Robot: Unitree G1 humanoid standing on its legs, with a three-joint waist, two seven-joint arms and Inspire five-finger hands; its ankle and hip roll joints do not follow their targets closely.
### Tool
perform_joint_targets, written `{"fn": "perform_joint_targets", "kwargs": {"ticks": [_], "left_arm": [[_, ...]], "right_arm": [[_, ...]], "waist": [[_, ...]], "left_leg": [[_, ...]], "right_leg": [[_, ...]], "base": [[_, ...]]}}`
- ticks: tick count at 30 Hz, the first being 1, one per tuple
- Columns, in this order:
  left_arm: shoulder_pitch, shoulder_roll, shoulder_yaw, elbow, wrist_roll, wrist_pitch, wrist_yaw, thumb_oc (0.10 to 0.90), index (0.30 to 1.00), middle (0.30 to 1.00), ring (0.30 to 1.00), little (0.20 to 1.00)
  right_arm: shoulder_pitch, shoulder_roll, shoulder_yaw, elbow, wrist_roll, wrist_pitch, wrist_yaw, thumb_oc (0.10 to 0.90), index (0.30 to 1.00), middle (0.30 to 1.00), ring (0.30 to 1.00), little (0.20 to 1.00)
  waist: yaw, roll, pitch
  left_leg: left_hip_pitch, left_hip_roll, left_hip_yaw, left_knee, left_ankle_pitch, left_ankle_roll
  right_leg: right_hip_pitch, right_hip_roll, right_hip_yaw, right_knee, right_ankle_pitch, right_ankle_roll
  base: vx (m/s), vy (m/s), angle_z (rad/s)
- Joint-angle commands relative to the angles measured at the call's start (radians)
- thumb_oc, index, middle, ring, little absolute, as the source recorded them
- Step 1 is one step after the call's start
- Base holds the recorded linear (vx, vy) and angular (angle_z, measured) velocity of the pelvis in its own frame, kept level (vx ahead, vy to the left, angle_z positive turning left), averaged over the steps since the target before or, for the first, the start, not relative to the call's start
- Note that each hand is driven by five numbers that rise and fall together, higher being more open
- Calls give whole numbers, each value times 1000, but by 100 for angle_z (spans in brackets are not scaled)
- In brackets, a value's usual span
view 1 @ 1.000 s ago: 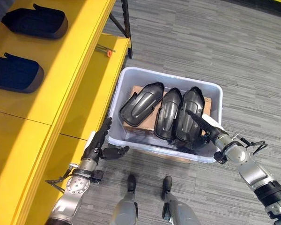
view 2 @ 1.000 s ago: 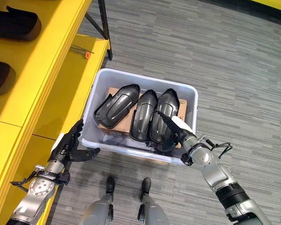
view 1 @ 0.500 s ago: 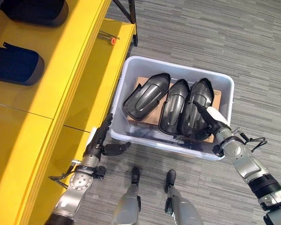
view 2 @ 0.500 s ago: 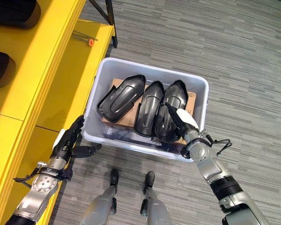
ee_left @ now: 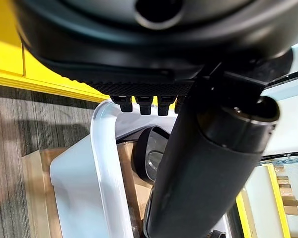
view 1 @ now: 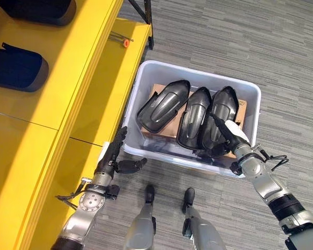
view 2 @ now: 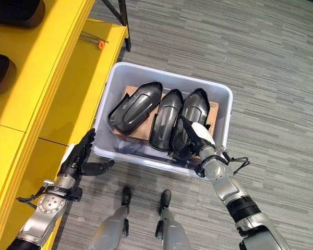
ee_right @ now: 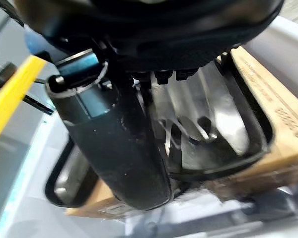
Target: Move parts from the plastic box to the shelf.
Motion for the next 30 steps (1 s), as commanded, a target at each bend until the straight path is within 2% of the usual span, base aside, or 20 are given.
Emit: {"fn": "perform_joint_targets", "kwargs": {"ticks": [1,14,17,18,27,28,29,30], "left_arm": [[-25,23,8,-87,-13,-89,34,900,1000,1000,1000,1000],[-54,21,-11,-84,-19,-87,73,900,1000,1000,1000,1000],[-74,22,-23,-85,-25,-93,89,900,1000,1000,1000,1000],[-91,20,-26,-85,-26,-92,99,900,1000,1000,1000,1000],[-106,11,-27,-113,-19,-83,131,900,1000,1000,1000,1000],[-105,9,-27,-115,-17,-81,134,900,1000,1000,1000,1000],[-109,5,-30,-122,-15,-81,143,900,1000,1000,1000,1000],[-109,5,-30,-123,-15,-81,143,900,1000,1000,1000,1000]], "right_arm": [[-90,-48,6,-38,-52,-36,-87,900,1000,1000,1000,1000],[-132,-30,21,13,-54,-11,-134,900,1000,1000,1000,1000],[-168,-13,32,48,-38,-9,-160,900,1000,1000,1000,1000],[-176,-3,35,38,-32,-9,-163,900,1000,1000,1000,1000],[-211,17,44,85,-53,6,-203,900,1000,1000,1000,1000],[-218,17,42,96,-54,10,-211,900,1000,1000,1000,1000],[-234,22,47,138,-64,22,-231,900,1000,1000,1000,1000],[-236,22,48,139,-63,21,-232,900,1000,1000,1000,1000]], "waist": [[-1,-16,-54],[-2,-1,0],[-3,5,31],[-8,6,47],[-13,27,48],[-13,30,49],[-11,39,59],[-11,39,58]], "left_leg": [[-40,59,-56,28,-15,-40],[-114,65,-62,62,-10,-38],[-175,60,-66,141,-30,-34],[-225,56,-75,206,-54,-30],[-422,39,-119,472,-165,-21],[-440,37,-123,502,-179,-17],[-486,29,-137,592,-216,-9],[-491,29,-137,598,-219,-9]], "right_leg": [[-45,-143,47,81,-34,129],[-118,-140,50,125,-36,121],[-167,-141,52,191,-54,112],[-203,-141,54,243,-70,107],[-372,-151,63,507,-179,88],[-390,-150,67,543,-198,85],[-439,-153,78,638,-236,75],[-444,-153,79,643,-239,75]], "base": [[0,0,0],[-19,-2,1],[-108,-13,2],[-110,-24,6],[-39,-12,13],[-31,8,9],[-21,7,8],[-24,11,6]]}}
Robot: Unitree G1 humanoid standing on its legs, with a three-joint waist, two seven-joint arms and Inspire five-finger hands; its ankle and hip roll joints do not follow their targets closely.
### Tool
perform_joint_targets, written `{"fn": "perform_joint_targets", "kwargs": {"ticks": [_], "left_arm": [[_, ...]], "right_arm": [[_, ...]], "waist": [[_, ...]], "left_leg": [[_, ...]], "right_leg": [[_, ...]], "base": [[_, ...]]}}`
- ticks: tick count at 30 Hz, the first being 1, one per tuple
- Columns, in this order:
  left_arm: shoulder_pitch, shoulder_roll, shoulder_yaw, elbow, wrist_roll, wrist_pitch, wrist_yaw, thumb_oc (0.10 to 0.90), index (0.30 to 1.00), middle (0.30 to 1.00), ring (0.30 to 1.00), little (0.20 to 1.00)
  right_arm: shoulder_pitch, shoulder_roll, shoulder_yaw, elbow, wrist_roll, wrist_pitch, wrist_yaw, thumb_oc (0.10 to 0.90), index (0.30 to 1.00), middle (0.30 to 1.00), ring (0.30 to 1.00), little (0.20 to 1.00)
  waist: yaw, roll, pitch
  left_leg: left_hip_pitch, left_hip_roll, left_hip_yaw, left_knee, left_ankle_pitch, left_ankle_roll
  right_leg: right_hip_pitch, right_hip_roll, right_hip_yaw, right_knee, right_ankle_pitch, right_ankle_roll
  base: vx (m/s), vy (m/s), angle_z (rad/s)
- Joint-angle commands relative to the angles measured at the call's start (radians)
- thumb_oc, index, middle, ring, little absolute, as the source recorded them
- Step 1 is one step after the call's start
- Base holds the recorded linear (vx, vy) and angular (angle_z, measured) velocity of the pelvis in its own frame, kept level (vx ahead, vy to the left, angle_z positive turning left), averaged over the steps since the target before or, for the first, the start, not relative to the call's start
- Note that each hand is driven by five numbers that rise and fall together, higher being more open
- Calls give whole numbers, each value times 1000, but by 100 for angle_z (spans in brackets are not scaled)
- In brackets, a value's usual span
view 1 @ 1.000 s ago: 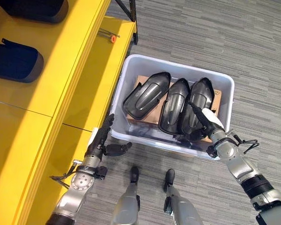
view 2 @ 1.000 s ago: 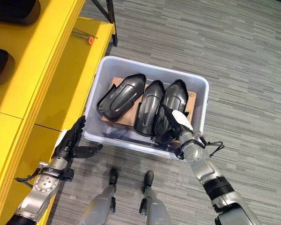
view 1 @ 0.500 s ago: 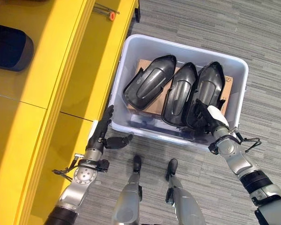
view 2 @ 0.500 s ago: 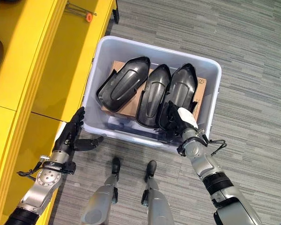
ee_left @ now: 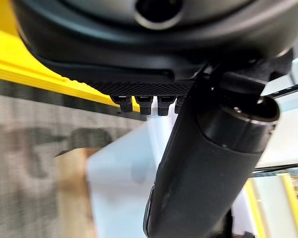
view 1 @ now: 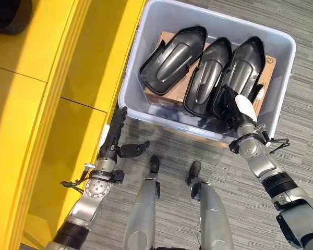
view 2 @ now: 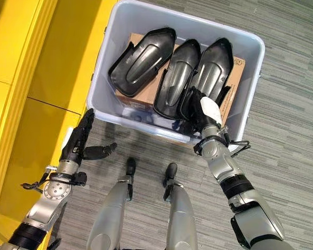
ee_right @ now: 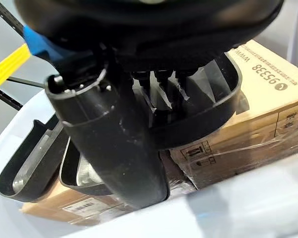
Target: Move parts from the plastic box to the shelf.
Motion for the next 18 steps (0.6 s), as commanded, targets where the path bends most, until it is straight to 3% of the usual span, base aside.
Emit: {"fn": "perform_joint_targets", "kwargs": {"ticks": [1,3,4,7,8,9,10,18], "left_arm": [[8,3,28,-126,-12,-61,49,900,1000,1000,1000,1000],[5,-1,25,-127,-14,-56,53,900,1000,1000,1000,1000],[1,-3,22,-124,-13,-51,60,900,1000,1000,1000,1000],[-7,-4,14,-122,-7,-44,66,900,1000,1000,1000,1000],[-10,-4,12,-122,-6,-42,66,900,1000,1000,1000,1000],[-12,-4,11,-121,-7,-40,67,900,1000,1000,1000,1000],[-14,-6,9,-122,-7,-36,69,900,1000,1000,1000,1000],[-32,-8,-6,-100,-19,-32,75,900,1000,1000,1000,1000]], "right_arm": [[-4,-7,23,31,-41,-1,-22,900,1000,1000,1000,1000],[-15,-4,27,57,-38,5,-33,900,1000,1000,1000,1000],[-23,-1,34,73,-40,12,-37,900,1000,1000,1000,1000],[-36,1,44,101,-44,22,-41,900,1000,1000,1000,1000],[-39,0,48,108,-47,25,-40,741,778,778,778,778],[-43,0,51,114,-48,27,-40,618,605,605,605,605],[-41,2,54,122,-49,29,-41,400,300,300,300,300],[-16,16,48,114,0,19,-38,400,300,300,300,300]], "waist": [[1,16,-42],[4,21,-36],[4,21,-36],[3,24,-28],[3,25,-26],[3,25,-25],[1,24,-21],[-4,20,-16]], "left_leg": [[-1,37,-64,71,-91,-15],[-35,36,-73,137,-121,-9],[-40,36,-79,180,-166,-8],[-67,33,-89,243,-199,-4],[-75,32,-91,256,-206,-2],[-81,31,-91,268,-212,-2],[-90,29,-94,286,-221,1],[-68,35,-102,291,-234,0]], "right_leg": [[45,-78,90,46,-47,102],[11,-77,98,114,-83,94],[3,-76,107,159,-125,94],[-28,-74,118,225,-163,86],[-35,-74,119,238,-171,83],[-42,-75,120,252,-178,81],[-49,-72,121,267,-189,77],[-39,-64,120,289,-211,73]], "base": [[-15,13,5],[37,6,3],[93,-7,-2],[33,-2,-1],[0,0,0],[0,0,0],[0,0,0],[7,-9,0]]}}
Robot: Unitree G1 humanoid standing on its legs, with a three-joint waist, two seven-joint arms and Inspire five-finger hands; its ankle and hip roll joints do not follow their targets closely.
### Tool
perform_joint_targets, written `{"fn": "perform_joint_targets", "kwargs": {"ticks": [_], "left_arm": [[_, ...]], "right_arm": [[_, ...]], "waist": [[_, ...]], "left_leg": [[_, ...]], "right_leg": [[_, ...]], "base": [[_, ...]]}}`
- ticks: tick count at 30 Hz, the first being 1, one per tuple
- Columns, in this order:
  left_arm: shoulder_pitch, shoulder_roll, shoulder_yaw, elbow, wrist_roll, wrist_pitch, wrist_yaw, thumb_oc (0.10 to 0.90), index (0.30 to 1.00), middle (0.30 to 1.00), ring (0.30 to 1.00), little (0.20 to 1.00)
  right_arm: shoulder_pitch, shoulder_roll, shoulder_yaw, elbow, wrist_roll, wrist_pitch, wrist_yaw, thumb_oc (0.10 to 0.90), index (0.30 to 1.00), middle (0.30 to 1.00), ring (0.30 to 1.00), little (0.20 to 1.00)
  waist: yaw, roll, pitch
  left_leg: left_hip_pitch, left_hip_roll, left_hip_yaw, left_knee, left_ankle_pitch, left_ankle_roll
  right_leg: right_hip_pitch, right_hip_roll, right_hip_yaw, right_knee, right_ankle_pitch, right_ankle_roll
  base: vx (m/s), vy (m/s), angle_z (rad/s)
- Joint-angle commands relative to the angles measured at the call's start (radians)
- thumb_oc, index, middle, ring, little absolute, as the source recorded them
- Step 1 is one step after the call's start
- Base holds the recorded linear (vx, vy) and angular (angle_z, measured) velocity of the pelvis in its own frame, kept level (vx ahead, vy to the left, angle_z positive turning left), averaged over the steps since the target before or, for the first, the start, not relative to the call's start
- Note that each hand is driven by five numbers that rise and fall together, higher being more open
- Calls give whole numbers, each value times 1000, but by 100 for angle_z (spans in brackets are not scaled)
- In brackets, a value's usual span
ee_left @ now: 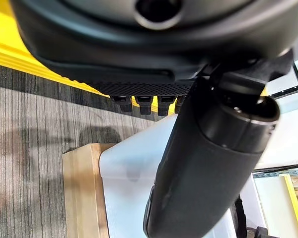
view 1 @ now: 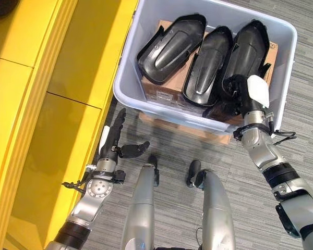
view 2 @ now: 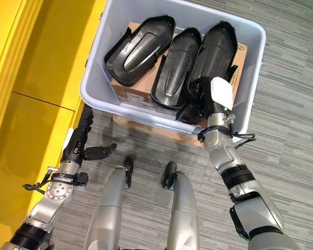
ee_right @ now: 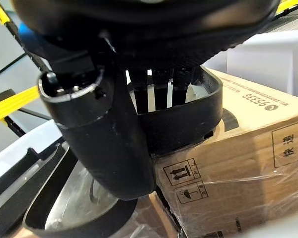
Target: Move parts from the plastic box to the shelf.
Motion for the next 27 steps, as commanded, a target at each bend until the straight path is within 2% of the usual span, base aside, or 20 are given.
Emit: {"fn": "perform_joint_targets", "kwargs": {"ticks": [1,3,4,6,10,12,13,19,24,25,27], "left_arm": [[-19,-4,-10,-96,-12,-57,39,900,1000,1000,1000,1000],[-16,3,-14,-93,-25,-56,23,900,1000,1000,1000,1000],[-12,1,-18,-84,-33,-55,17,900,1000,1000,1000,1000],[0,10,-18,-77,-43,-57,3,900,1000,1000,1000,1000],[49,18,2,-66,-71,-64,-53,900,1000,1000,1000,1000],[59,20,9,-65,-71,-62,-59,900,1000,1000,1000,1000],[80,20,28,-64,-76,-58,-72,900,1000,1000,1000,1000],[146,11,96,-59,-93,-46,-100,900,1000,1000,1000,1000],[167,-26,124,-59,-89,-36,-96,900,1000,1000,1000,1000],[176,-42,135,-70,-88,-31,-93,900,1000,1000,1000,1000],[179,-53,136,-69,-88,-27,-90,900,1000,1000,1000,1000]], "right_arm": [[63,30,49,67,73,12,102,400,300,300,300,300],[78,40,58,61,79,6,118,400,300,300,300,300],[93,48,51,61,82,4,113,400,300,300,300,300],[116,53,41,34,84,-2,118,400,300,300,300,300],[183,22,-11,-106,105,-44,153,400,300,300,300,300],[191,14,-25,-129,114,-43,160,400,300,300,300,300],[211,20,-52,-149,162,-46,169,400,300,300,300,300],[241,-3,-101,-267,153,-70,194,400,300,300,300,300],[261,-11,-132,-350,142,-80,217,400,300,300,300,300],[256,-15,-139,-384,137,-80,224,400,300,300,300,300],[249,-13,-139,-399,139,-79,226,400,300,300,300,300]], "waist": [[19,19,-19],[17,14,-38],[17,11,-45],[18,3,-61],[15,-19,-144],[13,-21,-155],[8,-22,-183],[4,-26,-278],[0,-23,-352],[3,-18,-384],[3,-17,-400]], "left_leg": [[114,39,-79,-66,-85,-7],[169,46,-78,-117,-72,-13],[194,48,-74,-159,-35,-16],[274,57,-71,-236,-13,-22],[506,71,-55,-508,86,-44],[528,70,-52,-546,105,-46],[566,70,-40,-607,130,-47],[692,86,-10,-794,209,-48],[781,94,14,-884,239,-58],[810,95,21,-922,256,-63],[825,95,24,-930,258,-66]], "right_leg": [[130,-39,94,-41,-64,94],[178,-39,86,-68,-58,95],[204,-43,76,-105,-23,91],[280,-38,68,-176,6,102],[500,-29,37,-433,98,133],[521,-28,35,-469,114,134],[548,-25,35,-529,138,142],[647,-9,39,-708,195,154],[731,-8,33,-803,227,164],[760,-6,31,-836,234,167],[779,-6,24,-849,238,170]], "base": [[0,0,0],[-1,-27,4],[-23,-28,8],[48,-45,10],[145,-35,2],[85,4,-8],[138,-1,-9],[103,-8,-8],[102,-12,-16],[56,-10,-13],[30,-12,-5]]}}
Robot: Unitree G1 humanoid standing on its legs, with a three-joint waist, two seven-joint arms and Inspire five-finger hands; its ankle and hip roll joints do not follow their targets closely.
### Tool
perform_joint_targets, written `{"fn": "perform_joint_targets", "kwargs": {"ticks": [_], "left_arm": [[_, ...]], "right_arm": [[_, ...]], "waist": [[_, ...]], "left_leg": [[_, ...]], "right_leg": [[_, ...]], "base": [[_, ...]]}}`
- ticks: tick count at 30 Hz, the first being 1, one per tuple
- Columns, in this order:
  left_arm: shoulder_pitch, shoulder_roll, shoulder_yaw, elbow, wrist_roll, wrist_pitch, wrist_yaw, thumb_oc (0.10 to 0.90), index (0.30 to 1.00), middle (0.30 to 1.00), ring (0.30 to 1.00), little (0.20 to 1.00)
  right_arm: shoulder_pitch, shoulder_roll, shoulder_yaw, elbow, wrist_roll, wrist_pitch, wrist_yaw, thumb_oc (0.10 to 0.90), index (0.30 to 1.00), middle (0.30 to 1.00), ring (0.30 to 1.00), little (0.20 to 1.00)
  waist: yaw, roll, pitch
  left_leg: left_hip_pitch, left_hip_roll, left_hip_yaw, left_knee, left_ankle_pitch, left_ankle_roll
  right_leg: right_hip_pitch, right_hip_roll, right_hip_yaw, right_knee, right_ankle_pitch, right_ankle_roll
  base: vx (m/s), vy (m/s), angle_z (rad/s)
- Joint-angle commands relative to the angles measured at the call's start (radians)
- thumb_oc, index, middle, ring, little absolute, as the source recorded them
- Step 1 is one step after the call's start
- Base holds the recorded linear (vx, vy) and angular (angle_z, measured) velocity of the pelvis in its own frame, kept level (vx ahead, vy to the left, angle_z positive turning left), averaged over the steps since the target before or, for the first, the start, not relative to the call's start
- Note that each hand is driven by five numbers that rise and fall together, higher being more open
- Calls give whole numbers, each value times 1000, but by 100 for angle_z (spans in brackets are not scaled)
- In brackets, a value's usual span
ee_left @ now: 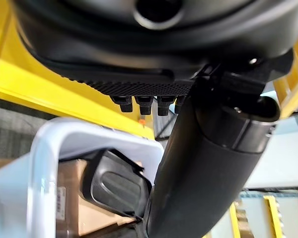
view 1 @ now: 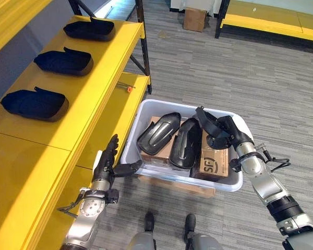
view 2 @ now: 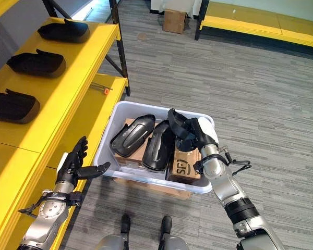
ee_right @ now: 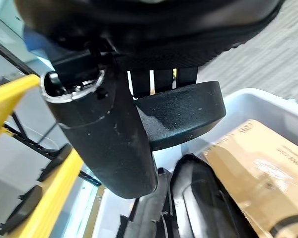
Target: Move parts from the plastic box to the shelf.
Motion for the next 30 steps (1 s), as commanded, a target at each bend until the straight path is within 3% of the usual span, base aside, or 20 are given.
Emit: {"fn": "perform_joint_targets", "kwargs": {"ticks": [1,7,14,21,24,27,28,29,30], "left_arm": [[-17,28,18,-53,-17,-70,17,900,1000,1000,1000,1000],[-13,11,34,-54,3,-63,38,900,1000,1000,1000,1000],[-24,23,48,-67,-7,-74,61,900,1000,1000,1000,1000],[-4,40,82,-92,-43,-81,71,900,1000,1000,1000,1000],[39,30,108,-117,-67,-85,66,900,1000,1000,1000,1000],[59,17,119,-144,-90,-96,60,900,1000,1000,1000,1000],[57,16,117,-145,-95,-99,56,900,1000,1000,1000,1000],[50,15,107,-141,-103,-107,44,900,1000,1000,1000,1000],[46,19,103,-139,-104,-112,38,900,1000,1000,1000,1000]], "right_arm": [[-107,-7,-53,-66,1,-105,-50,400,300,300,300,300],[-167,20,-14,-83,10,-107,-42,400,300,300,300,300],[-261,20,43,-62,35,-112,-35,400,300,300,300,300],[-365,-5,96,-18,56,-132,-35,400,300,300,300,300],[-389,-16,117,-31,62,-144,-29,400,300,300,300,300],[-411,-56,129,-67,81,-161,-24,400,300,300,300,300],[-413,-66,127,-68,82,-161,-28,400,300,300,300,300],[-422,-83,121,-64,84,-163,-40,400,300,300,300,300],[-424,-82,121,-60,84,-166,-46,400,300,300,300,300]], "waist": [[26,-30,-155],[38,-23,-187],[61,4,-200],[94,34,-176],[117,42,-154],[135,57,-127],[135,57,-122],[136,45,-114],[136,34,-111]], "left_leg": [[16,70,-52,-12,-28,-46],[57,65,-52,-12,-38,-44],[64,69,-78,-10,-28,-43],[40,126,-110,53,6,-63],[5,175,-138,96,86,-82],[-74,185,-193,75,239,-123],[-95,177,-184,71,260,-128],[-134,154,-113,67,265,-136],[-142,153,-86,80,259,-143]], "right_leg": [[-13,-122,52,92,-85,131],[34,-127,53,98,-106,129],[36,-124,41,162,-149,114],[8,-72,30,257,-217,67],[4,-20,14,263,-233,38],[-7,5,-29,195,-210,17],[-11,-1,-47,179,-202,17],[-16,-20,-91,141,-182,23],[-17,-30,-100,122,-173,30]], "base": [[0,0,0],[0,0,0],[-23,-44,7],[-31,-148,6],[-65,-342,1],[-170,-235,21],[-197,-196,57],[-162,-200,70],[-179,-224,103]]}}
